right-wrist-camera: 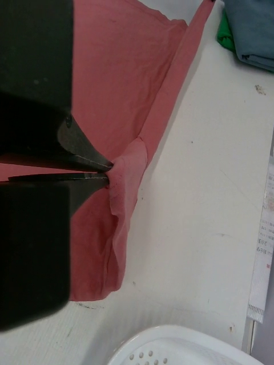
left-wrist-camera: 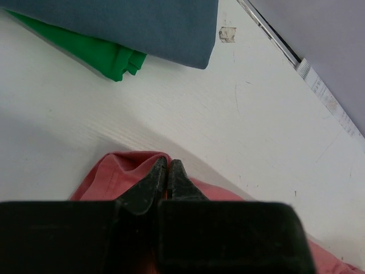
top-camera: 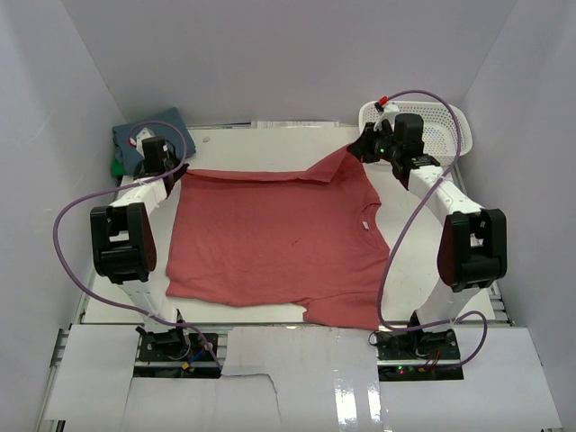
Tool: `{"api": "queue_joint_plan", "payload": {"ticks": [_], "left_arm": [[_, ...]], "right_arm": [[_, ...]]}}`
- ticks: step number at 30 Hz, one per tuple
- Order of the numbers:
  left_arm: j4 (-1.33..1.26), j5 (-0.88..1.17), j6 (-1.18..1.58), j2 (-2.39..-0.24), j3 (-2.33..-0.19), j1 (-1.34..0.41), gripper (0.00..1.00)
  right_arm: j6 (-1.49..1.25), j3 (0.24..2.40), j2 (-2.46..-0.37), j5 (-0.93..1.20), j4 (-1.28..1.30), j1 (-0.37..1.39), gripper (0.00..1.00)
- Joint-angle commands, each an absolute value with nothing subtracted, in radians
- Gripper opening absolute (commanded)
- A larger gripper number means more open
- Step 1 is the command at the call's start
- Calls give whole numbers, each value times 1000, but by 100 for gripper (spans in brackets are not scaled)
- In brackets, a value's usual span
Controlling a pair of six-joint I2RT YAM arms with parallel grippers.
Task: Fold and stack the t-shirts
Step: Fold the flattened tshirt in 1/3 of the way
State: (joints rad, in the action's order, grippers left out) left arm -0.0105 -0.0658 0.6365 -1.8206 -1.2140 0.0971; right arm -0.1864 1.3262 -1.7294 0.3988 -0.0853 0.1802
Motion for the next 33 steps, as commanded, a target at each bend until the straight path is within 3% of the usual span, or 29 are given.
{"api": "queue_joint_plan", "payload": {"ticks": [1,33], "left_arm": [[-8,-60,630,-1733,-1200,106,0],[24,-57,637,-1528,-1057,106,0]], "right_arm": [[-172,1296,-1652,388,-147,187,8],[-156,1124,-1408,357,-126,216,8]]}}
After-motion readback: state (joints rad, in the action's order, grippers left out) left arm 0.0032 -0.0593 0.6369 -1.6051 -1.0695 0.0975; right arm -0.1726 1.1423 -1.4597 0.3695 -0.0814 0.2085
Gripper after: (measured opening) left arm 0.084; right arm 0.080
